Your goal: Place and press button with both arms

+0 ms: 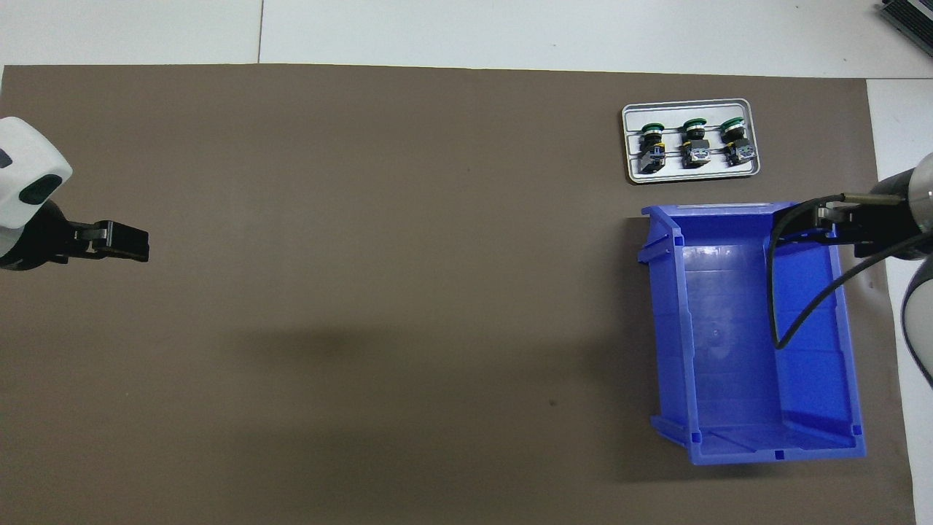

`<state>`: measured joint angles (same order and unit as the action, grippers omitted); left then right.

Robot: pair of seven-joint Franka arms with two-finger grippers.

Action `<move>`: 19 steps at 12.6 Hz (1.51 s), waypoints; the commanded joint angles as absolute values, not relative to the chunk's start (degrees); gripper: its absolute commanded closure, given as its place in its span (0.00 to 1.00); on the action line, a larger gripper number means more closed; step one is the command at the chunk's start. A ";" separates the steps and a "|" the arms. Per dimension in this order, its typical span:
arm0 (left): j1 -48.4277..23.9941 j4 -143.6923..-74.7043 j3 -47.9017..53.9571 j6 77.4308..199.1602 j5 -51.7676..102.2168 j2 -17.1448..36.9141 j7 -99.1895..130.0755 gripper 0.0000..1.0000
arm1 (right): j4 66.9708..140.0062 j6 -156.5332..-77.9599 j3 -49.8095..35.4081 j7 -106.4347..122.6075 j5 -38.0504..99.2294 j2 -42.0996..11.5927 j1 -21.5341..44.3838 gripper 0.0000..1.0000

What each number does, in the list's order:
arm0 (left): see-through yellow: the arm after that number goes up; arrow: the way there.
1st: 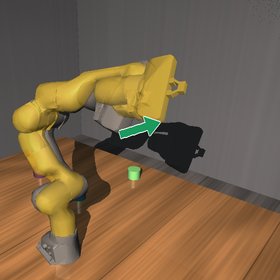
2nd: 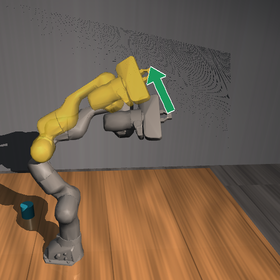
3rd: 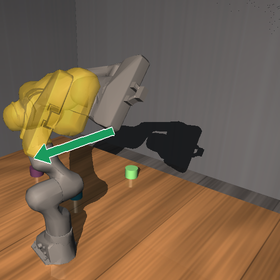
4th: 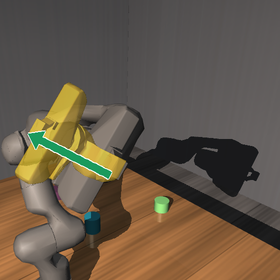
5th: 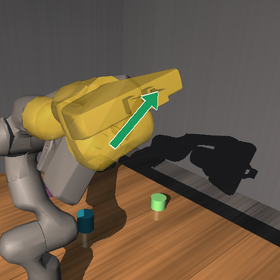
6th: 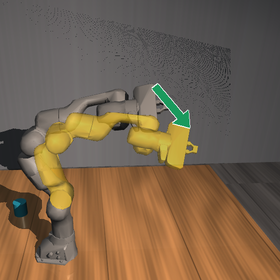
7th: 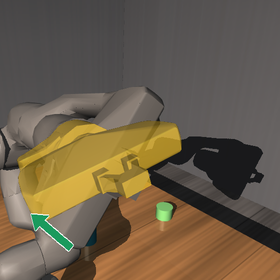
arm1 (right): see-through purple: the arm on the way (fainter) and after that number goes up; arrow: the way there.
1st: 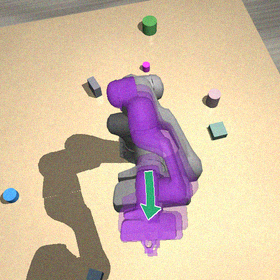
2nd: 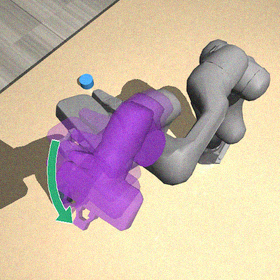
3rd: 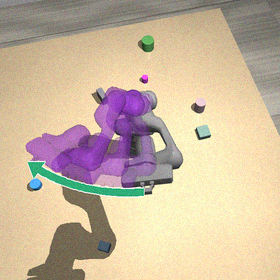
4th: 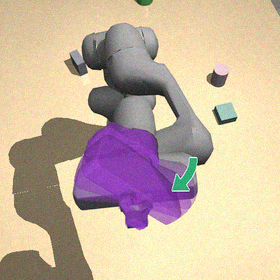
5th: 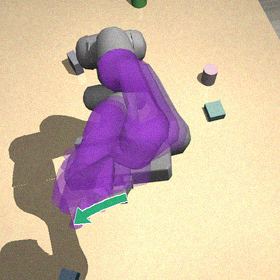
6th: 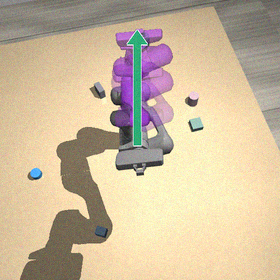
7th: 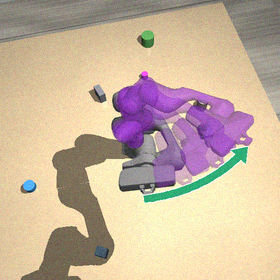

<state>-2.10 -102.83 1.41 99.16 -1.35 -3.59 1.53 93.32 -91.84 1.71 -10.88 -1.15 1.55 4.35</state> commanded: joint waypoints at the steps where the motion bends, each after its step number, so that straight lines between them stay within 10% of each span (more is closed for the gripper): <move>1: -1.85 -104.24 1.67 98.96 -2.29 -5.10 2.11 0.00 | 94.66 -91.93 2.02 -10.11 0.09 2.81 4.57 0.00; 12: -1.85 -104.24 1.67 98.97 -2.29 -5.10 2.11 0.00 | 93.17 -92.46 2.02 -9.05 0.09 1.68 3.52 0.05; 19: -1.85 -104.24 1.67 98.96 -2.29 -5.10 2.11 0.00 | 70.63 -95.71 1.50 -8.61 1.58 -20.79 0.00 0.12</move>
<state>-2.10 -102.83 1.41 99.16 -1.35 -3.59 1.53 81.45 -96.90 2.00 -10.67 -0.41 -11.69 1.27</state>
